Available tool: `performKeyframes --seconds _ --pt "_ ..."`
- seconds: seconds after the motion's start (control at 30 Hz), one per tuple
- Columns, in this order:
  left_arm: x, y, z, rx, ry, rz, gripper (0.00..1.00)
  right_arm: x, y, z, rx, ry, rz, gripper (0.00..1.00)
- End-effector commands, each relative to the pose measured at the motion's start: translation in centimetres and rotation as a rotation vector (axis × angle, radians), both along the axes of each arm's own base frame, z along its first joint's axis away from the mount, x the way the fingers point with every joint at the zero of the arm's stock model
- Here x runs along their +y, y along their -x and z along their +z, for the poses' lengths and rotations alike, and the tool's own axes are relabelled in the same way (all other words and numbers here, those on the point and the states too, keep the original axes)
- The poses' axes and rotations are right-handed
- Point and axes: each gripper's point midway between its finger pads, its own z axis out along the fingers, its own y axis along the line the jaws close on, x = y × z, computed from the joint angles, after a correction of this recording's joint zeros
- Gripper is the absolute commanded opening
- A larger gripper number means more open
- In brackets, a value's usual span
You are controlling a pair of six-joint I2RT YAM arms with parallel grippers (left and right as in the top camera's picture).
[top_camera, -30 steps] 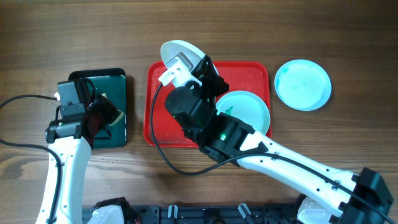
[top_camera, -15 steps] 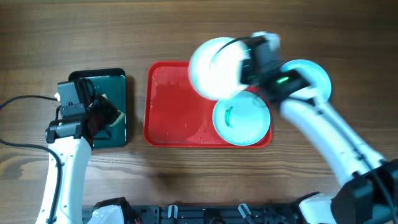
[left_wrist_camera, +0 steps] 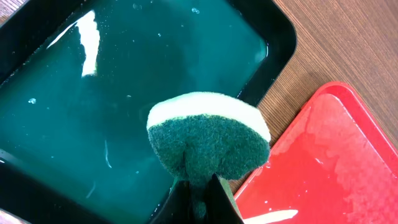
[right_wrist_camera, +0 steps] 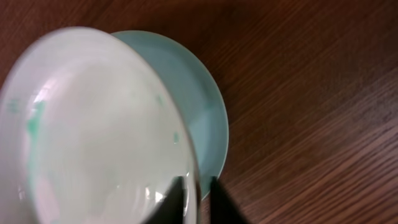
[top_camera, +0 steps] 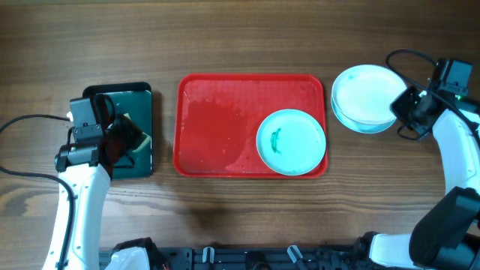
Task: Clean dirty plates on tray and stack at the side
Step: 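Grip the remaining plate rim on the tray with the right gripper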
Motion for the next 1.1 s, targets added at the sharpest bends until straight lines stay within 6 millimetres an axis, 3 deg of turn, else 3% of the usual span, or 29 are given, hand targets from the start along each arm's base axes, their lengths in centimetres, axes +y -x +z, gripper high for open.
performKeyframes --seconds 0.0,0.03,0.13,0.23,0.33,0.4,0.53,0.63,0.73,1.07 --pt "-0.2 -0.3 -0.1 -0.009 0.019 0.000 0.04 1.6 -0.6 -0.1 -0.032 -0.057 0.084 0.58" --pt "-0.1 -0.3 -0.1 -0.011 0.019 0.000 0.04 2.6 -0.9 0.1 -0.052 -0.091 0.137 0.63" --pt "-0.1 -0.3 0.0 -0.012 0.019 0.000 0.04 7.3 -1.9 0.8 -0.113 -0.189 0.358 0.66" --pt "-0.2 -0.3 0.0 -0.012 0.019 0.000 0.04 13.4 -1.6 0.5 -0.075 -0.148 0.603 0.66" --pt "-0.2 -0.3 -0.1 -0.008 0.019 0.000 0.04 15.5 -0.9 -0.8 0.024 0.060 0.713 0.66" --pt "-0.2 -0.2 -0.1 -0.008 0.020 0.000 0.04 17.6 -0.1 -2.2 0.074 0.088 0.851 0.67" --pt "-0.2 -0.3 -0.1 -0.008 0.021 -0.001 0.04 17.8 1.5 -6.2 0.236 0.054 0.808 0.45" --pt "-0.2 -0.3 -0.1 -0.009 0.022 -0.002 0.04 17.8 2.3 -8.2 0.306 0.029 0.813 0.43" --pt "-0.2 -0.3 -0.1 -0.009 0.022 -0.002 0.04 17.8 2.6 -8.4 0.321 0.025 0.813 0.31" --pt "-0.2 -0.3 -0.1 -0.009 0.022 -0.002 0.04 19.3 4.6 -8.5 0.373 -0.103 0.791 0.22"
